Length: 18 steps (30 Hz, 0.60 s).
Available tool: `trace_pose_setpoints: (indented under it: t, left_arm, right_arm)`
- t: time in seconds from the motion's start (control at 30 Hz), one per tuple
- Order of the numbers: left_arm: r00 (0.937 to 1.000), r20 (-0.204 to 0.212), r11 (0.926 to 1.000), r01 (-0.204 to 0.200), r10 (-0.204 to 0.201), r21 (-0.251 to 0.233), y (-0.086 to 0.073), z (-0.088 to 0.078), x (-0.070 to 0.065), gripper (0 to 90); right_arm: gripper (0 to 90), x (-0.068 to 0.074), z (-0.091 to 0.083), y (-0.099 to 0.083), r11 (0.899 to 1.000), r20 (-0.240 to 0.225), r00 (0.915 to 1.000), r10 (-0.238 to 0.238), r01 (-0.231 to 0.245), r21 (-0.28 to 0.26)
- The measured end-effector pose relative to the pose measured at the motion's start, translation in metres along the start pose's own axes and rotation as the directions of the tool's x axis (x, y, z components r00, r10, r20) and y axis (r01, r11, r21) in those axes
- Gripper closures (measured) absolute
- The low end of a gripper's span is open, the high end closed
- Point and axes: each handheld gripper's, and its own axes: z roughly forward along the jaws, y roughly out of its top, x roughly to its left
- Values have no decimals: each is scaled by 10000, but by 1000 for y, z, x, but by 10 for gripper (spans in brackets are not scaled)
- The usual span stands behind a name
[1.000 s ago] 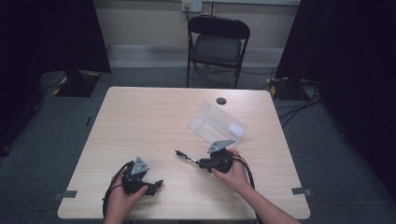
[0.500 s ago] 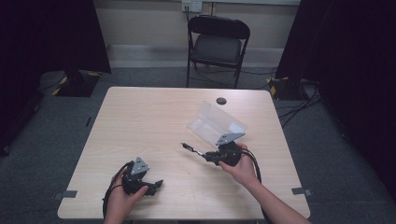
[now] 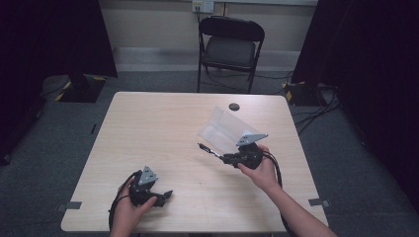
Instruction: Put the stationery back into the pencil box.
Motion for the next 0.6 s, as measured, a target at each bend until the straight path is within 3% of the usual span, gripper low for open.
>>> trace_pose_setpoints:
  t: [0.6]
  left_arm:
    - [10000,0,10000,2,-2,0,0,0,0,117]
  right_arm:
    - [814,-23,-12,6,9997,340,9993,174,-168,-191]
